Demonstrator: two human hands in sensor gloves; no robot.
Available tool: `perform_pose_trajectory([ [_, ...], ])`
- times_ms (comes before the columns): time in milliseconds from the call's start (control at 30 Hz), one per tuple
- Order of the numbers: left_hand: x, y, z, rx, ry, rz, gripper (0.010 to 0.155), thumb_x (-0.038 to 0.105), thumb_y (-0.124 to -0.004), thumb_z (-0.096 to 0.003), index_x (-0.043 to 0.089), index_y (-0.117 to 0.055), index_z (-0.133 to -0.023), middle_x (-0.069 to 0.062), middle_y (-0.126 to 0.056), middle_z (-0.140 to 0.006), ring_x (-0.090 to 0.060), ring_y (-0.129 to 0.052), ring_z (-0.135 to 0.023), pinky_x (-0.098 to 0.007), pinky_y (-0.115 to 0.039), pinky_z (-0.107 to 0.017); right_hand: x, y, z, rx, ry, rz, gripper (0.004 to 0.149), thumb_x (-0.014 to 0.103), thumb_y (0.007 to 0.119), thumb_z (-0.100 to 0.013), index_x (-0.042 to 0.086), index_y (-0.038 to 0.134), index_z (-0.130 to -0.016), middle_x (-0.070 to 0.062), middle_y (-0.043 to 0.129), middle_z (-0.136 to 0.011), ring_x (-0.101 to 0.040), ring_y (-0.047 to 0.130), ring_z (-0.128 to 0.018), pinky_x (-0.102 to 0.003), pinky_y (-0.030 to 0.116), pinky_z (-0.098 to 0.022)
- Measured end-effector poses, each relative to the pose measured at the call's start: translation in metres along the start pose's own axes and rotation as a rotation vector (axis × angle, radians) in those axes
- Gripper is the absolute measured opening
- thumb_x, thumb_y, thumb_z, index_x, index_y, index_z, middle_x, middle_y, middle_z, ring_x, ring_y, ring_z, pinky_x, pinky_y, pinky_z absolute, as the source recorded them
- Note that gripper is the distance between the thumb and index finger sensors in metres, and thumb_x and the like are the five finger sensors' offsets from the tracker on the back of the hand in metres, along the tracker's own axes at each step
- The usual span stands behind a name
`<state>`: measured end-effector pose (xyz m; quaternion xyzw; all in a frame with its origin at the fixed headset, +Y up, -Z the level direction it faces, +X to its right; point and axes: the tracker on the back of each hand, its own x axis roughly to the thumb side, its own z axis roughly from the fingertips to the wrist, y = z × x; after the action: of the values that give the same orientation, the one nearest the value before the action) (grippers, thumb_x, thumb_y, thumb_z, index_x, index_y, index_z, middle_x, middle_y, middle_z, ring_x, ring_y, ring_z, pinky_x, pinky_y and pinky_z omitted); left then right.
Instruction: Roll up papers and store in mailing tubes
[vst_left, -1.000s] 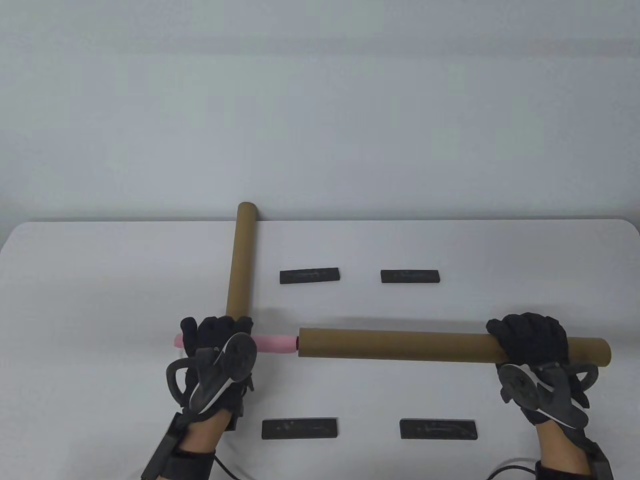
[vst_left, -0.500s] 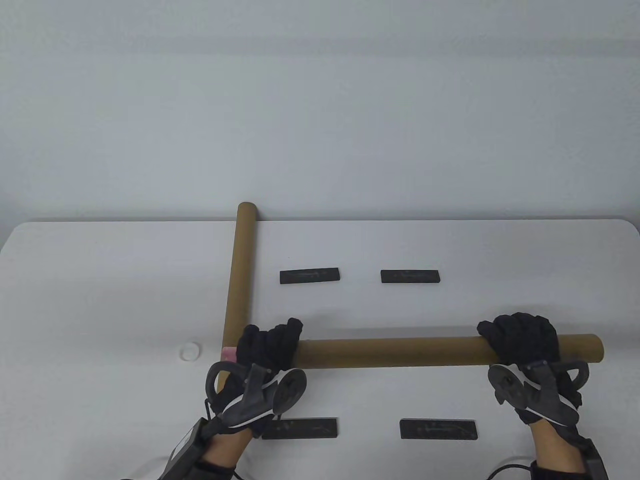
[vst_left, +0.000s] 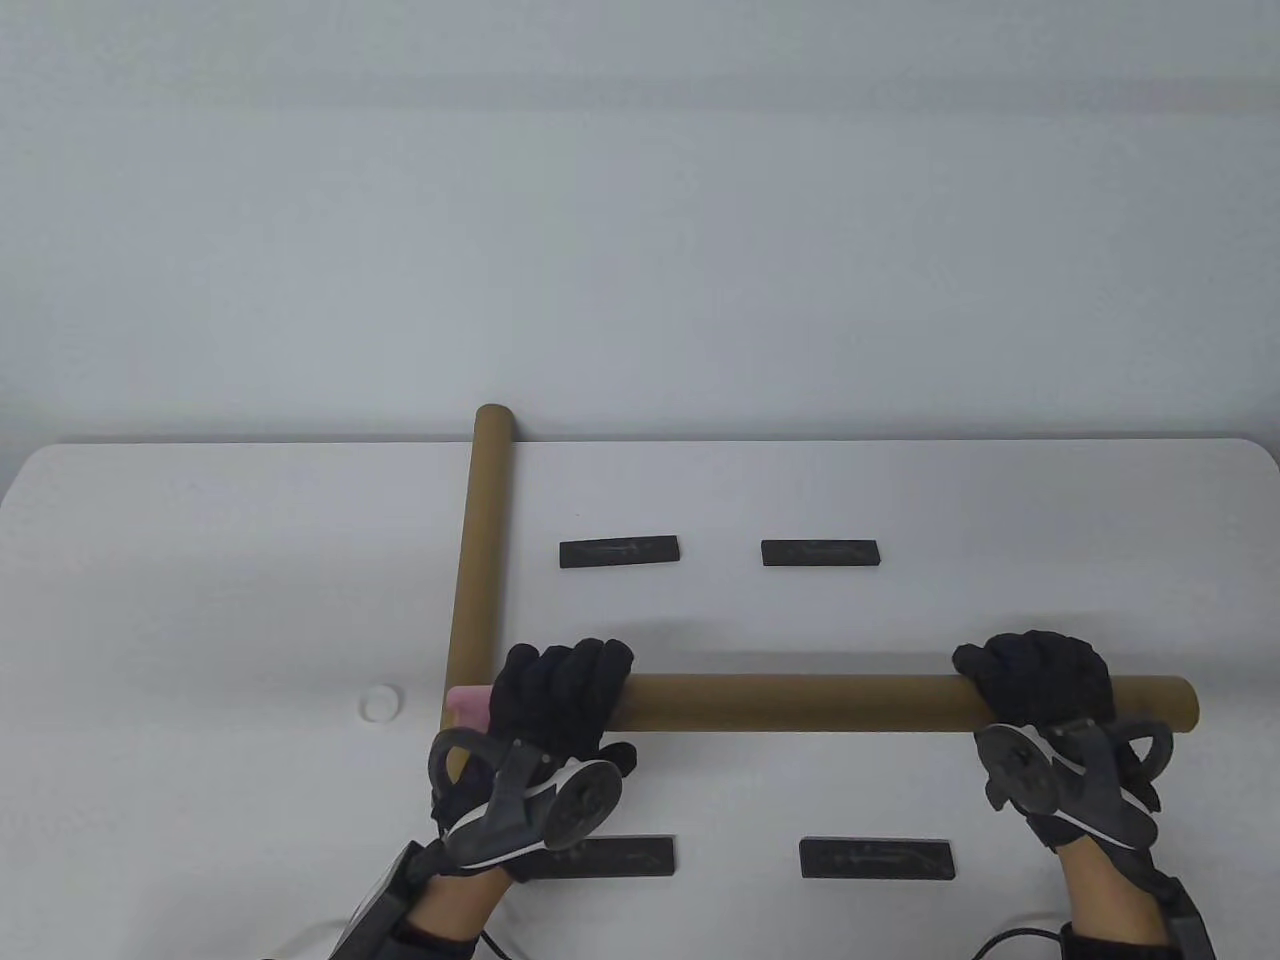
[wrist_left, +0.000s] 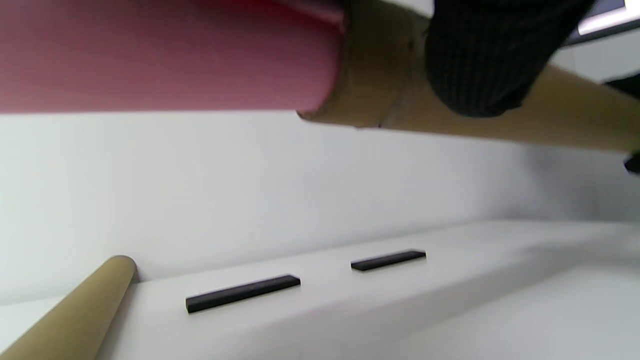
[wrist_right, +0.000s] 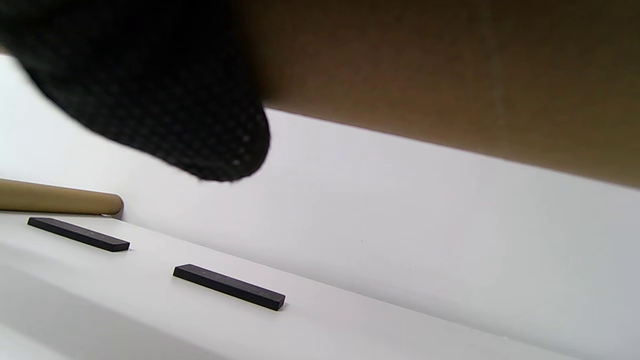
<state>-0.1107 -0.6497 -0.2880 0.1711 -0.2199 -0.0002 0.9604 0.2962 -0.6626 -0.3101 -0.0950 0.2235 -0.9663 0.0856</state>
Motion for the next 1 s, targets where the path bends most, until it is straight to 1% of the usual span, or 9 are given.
perform_pose_trajectory([
  [67,-0.008,0.01,0.001,0.046,0.046,0.015,0.102,0.067,-0.08,-0.0319,0.022,-0.032,-0.11,-0.008,-0.049,-0.114,-0.032,-0.061,-0.104,-0.058,-0.046,-0.078,-0.001,0.001,-0.001,0.008,0.008,-0.015,0.065,0.033,0.105,-0.034,0.034,0.073,-0.091,0.0,0.079,-0.092,-0.036,0.08,-0.088,-0.065,0.067,-0.069],
  [167,-0.03,0.023,0.004,0.065,0.187,0.072,0.107,0.071,-0.078,-0.0295,0.022,-0.03,-0.111,-0.009,-0.044,-0.116,-0.037,-0.055,-0.109,-0.059,-0.043,-0.08,-0.004,0.002,0.0,0.012,0.026,-0.008,0.066,0.033,0.105,-0.034,0.033,0.073,-0.091,0.0,0.079,-0.092,-0.037,0.08,-0.088,-0.065,0.067,-0.068],
  [300,-0.072,0.017,0.01,-0.089,0.423,0.209,0.116,0.077,-0.073,-0.0268,0.016,-0.025,-0.112,-0.016,-0.039,-0.118,-0.049,-0.051,-0.113,-0.063,-0.046,-0.08,-0.007,0.002,0.0,0.01,0.053,0.0,0.066,0.033,0.105,-0.034,0.033,0.073,-0.091,-0.001,0.079,-0.092,-0.037,0.08,-0.087,-0.066,0.067,-0.068],
  [400,-0.09,0.002,0.01,-0.234,0.44,0.353,0.117,0.078,-0.073,-0.027,0.01,-0.028,-0.111,-0.021,-0.048,-0.115,-0.048,-0.068,-0.108,-0.061,-0.057,-0.077,-0.008,0.002,0.0,0.006,0.062,0.003,0.066,0.033,0.105,-0.034,0.032,0.073,-0.092,-0.001,0.079,-0.092,-0.037,0.08,-0.087,-0.066,0.067,-0.068],
  [467,-0.095,-0.006,0.01,-0.25,0.464,0.446,0.117,0.075,-0.078,-0.0271,0.008,-0.031,-0.11,-0.023,-0.054,-0.112,-0.048,-0.072,-0.105,-0.061,-0.06,-0.076,-0.007,0.003,-0.001,0.006,0.065,0.005,0.066,0.032,0.105,-0.034,0.032,0.073,-0.092,-0.001,0.079,-0.092,-0.037,0.079,-0.087,-0.066,0.067,-0.068],
  [533,-0.094,-0.011,0.008,-0.231,0.416,0.502,0.115,0.073,-0.08,-0.0284,0.006,-0.033,-0.109,-0.023,-0.058,-0.11,-0.046,-0.076,-0.104,-0.06,-0.062,-0.075,-0.005,0.003,-0.001,0.011,0.06,0.023,0.066,0.032,0.105,-0.034,0.032,0.073,-0.092,-0.001,0.079,-0.092,-0.037,0.08,-0.087,-0.066,0.067,-0.068],
  [700,-0.08,-0.01,0.007,-0.132,0.346,0.506,0.107,0.066,-0.085,-0.0325,0.009,-0.037,-0.109,-0.018,-0.063,-0.109,-0.041,-0.08,-0.102,-0.059,-0.063,-0.075,-0.005,0.003,-0.002,0.013,0.059,0.019,0.066,0.033,0.105,-0.034,0.032,0.073,-0.092,-0.001,0.079,-0.092,-0.038,0.079,-0.087,-0.066,0.067,-0.068],
  [800,-0.07,-0.009,0.006,-0.084,0.258,0.523,0.103,0.062,-0.085,-0.0345,0.01,-0.037,-0.109,-0.017,-0.064,-0.109,-0.039,-0.081,-0.102,-0.058,-0.063,-0.075,-0.004,0.003,-0.001,0.009,0.053,0.018,0.066,0.033,0.105,-0.034,0.032,0.073,-0.092,-0.002,0.079,-0.092,-0.038,0.08,-0.087,-0.066,0.067,-0.068],
  [1000,-0.044,-0.013,0.003,-0.078,0.115,0.536,0.1,0.059,-0.085,-0.0364,0.011,-0.036,-0.109,-0.015,-0.063,-0.109,-0.038,-0.079,-0.103,-0.057,-0.063,-0.075,-0.002,0.004,-0.002,0.004,0.048,0.006,0.066,0.033,0.105,-0.034,0.031,0.073,-0.092,-0.002,0.079,-0.092,-0.038,0.08,-0.087,-0.066,0.067,-0.068],
])
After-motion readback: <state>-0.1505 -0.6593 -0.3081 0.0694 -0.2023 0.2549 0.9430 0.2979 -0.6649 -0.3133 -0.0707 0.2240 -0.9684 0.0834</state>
